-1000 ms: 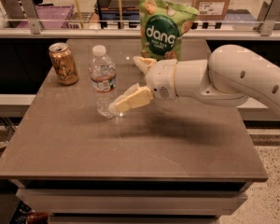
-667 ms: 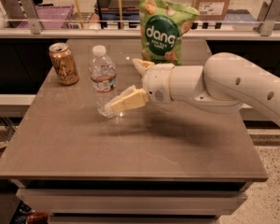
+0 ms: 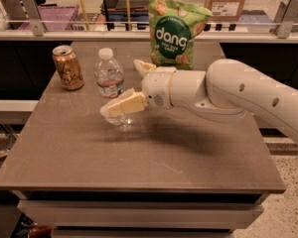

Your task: Knock water bottle over

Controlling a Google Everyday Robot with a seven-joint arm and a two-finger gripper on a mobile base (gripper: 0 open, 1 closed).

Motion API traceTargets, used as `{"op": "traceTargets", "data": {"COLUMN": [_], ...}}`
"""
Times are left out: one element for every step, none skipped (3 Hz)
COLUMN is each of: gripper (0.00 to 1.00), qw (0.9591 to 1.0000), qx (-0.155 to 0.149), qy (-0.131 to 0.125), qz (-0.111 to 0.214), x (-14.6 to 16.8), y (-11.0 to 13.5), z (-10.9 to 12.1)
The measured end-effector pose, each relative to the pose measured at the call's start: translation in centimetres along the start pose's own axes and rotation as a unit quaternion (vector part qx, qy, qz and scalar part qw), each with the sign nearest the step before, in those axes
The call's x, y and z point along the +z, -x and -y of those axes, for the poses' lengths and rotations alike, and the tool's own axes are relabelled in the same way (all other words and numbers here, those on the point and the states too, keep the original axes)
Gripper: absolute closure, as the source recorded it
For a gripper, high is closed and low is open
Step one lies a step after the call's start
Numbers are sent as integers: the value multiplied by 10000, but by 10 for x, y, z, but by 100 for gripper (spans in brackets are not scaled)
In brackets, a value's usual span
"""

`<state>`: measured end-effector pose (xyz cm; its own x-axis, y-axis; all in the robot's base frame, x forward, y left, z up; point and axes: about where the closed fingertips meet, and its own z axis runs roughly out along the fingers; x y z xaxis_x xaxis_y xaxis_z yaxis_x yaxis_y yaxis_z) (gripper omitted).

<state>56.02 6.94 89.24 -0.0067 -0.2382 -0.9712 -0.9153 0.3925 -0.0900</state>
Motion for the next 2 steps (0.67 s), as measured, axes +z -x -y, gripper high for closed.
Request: {"op": "traceTargets", "data": {"gripper": [0, 18], "qw": [9998, 9979], "qx": [-74, -18], "qy": [165, 622], "qz": [115, 204], "x": [8, 15], "y": [9, 13], "z": [-6, -14]}}
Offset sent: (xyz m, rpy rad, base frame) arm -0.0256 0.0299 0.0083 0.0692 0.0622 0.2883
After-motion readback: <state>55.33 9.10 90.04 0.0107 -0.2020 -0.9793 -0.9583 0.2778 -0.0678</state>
